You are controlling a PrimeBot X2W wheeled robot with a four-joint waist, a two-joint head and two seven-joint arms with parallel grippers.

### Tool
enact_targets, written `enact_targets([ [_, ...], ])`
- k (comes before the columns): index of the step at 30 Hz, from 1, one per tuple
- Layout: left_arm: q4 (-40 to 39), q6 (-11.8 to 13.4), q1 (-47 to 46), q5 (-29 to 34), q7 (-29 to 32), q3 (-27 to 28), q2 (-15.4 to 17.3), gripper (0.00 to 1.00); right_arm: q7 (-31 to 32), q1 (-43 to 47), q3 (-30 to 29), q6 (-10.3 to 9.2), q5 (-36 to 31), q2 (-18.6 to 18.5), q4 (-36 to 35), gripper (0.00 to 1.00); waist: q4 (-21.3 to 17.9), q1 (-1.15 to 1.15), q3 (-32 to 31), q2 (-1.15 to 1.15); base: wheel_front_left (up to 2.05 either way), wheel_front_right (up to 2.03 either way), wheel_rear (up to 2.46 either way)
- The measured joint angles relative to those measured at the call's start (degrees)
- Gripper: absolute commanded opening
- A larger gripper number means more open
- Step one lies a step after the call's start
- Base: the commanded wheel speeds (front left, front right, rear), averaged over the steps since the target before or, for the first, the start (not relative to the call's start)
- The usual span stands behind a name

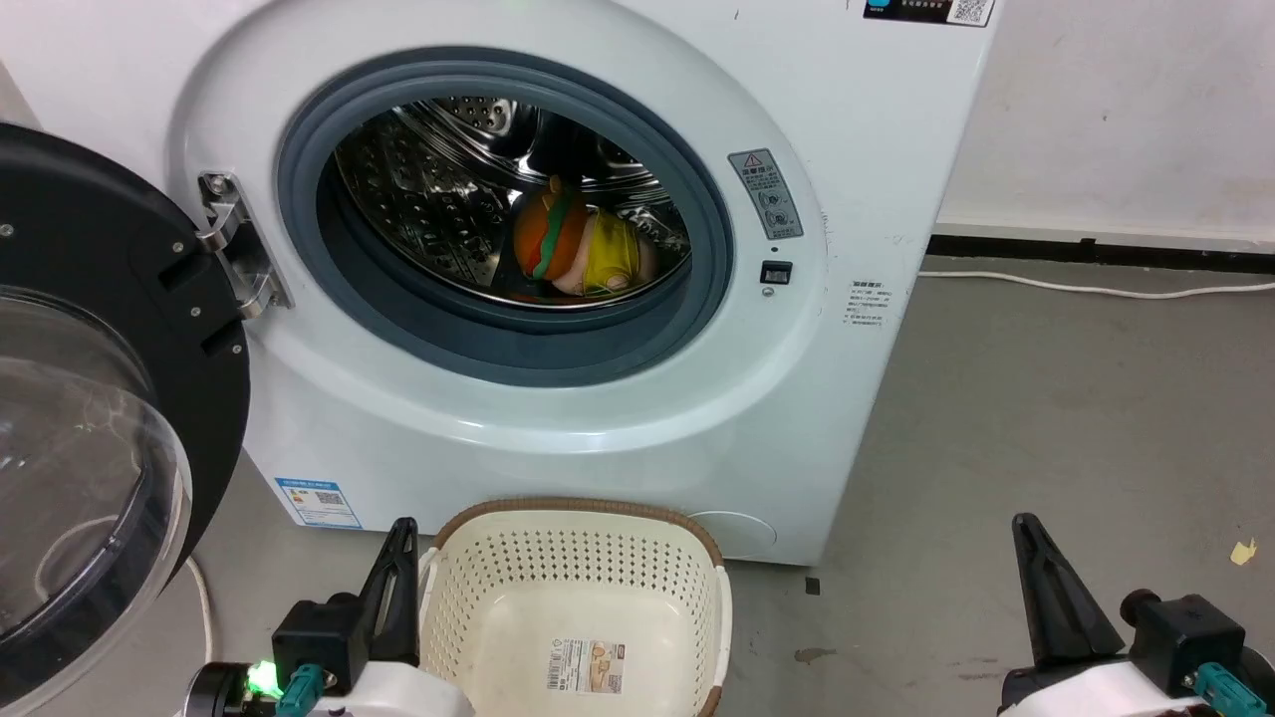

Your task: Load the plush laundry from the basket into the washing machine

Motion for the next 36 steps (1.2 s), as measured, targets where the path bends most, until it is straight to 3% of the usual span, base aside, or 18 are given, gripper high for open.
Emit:
enact_targets([
  [36, -2.08, -0.99, -0.11, 2.00, 4.22, 1.93, -0.62, 0.00, 4.17, -0.81, 0.56, -0.01, -2.11, 0.00, -0.98, 0.00, 0.13, 0.00, -0.01, 0.00, 0.00, 0.00, 0.00],
])
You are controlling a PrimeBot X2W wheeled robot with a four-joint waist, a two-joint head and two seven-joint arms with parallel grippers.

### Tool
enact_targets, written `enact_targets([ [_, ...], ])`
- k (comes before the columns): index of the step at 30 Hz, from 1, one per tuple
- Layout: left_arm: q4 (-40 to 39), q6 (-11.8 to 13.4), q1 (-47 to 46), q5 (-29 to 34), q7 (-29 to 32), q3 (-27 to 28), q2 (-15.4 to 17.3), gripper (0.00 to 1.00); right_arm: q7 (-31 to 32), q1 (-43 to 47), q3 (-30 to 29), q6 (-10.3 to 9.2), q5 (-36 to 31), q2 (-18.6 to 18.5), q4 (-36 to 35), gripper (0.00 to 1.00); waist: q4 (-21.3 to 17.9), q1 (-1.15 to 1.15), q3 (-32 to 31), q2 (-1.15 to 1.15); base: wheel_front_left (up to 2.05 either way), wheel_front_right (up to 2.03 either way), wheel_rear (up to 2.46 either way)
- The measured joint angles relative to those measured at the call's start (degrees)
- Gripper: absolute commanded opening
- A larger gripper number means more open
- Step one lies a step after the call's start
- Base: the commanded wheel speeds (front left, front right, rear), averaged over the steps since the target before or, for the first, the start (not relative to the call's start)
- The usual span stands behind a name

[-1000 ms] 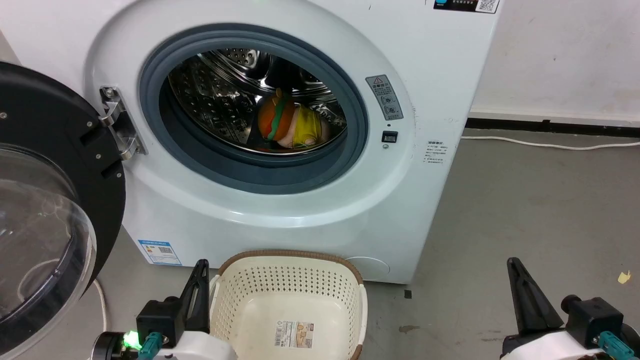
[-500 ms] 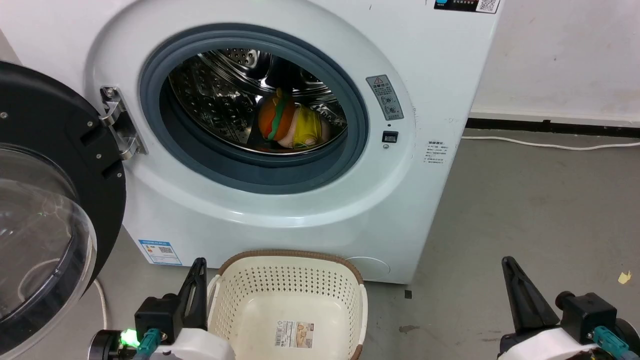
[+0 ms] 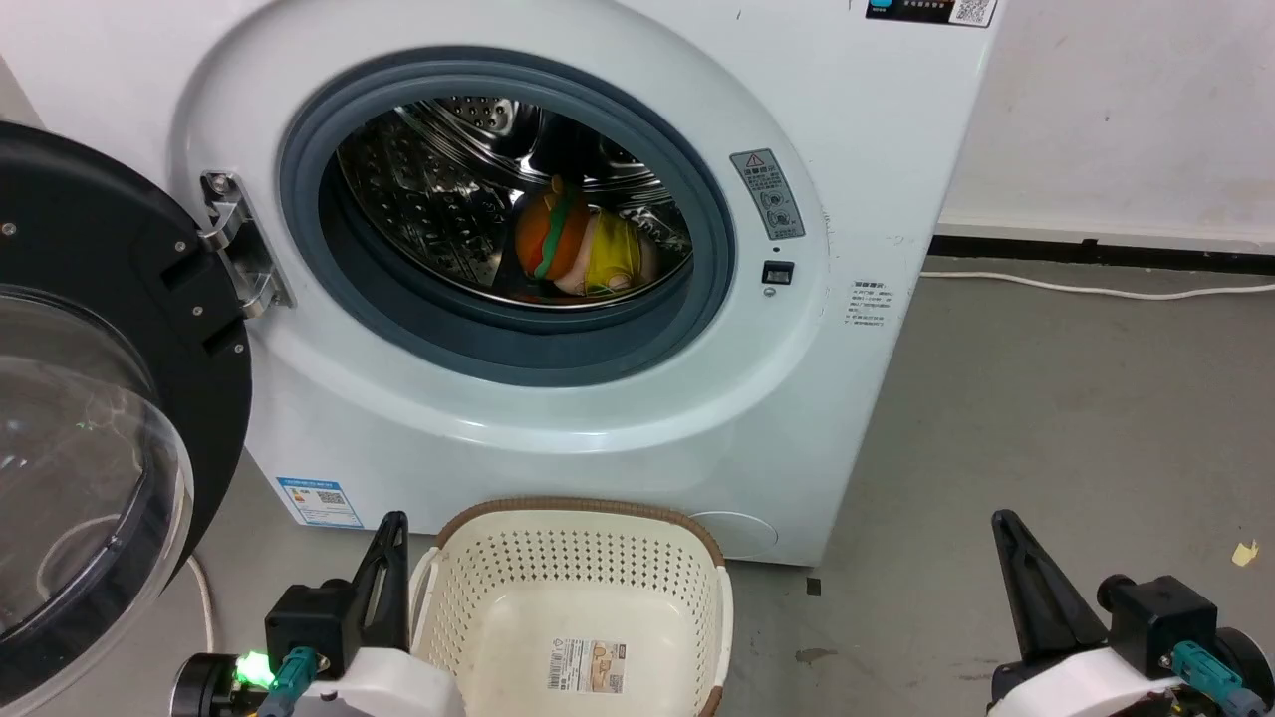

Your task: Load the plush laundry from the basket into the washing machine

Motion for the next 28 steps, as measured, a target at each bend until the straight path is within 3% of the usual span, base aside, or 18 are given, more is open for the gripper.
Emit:
enact_targets([
  [28, -1.93, -0.60, -0.23, 1.63, 3.61, 1.76, -0.98, 0.00, 3.61, -1.17, 0.65, 0.00, -2.05, 0.00, -0.71, 0.00, 0.11, 0.00, -0.01, 0.00, 0.00, 0.00, 0.00],
])
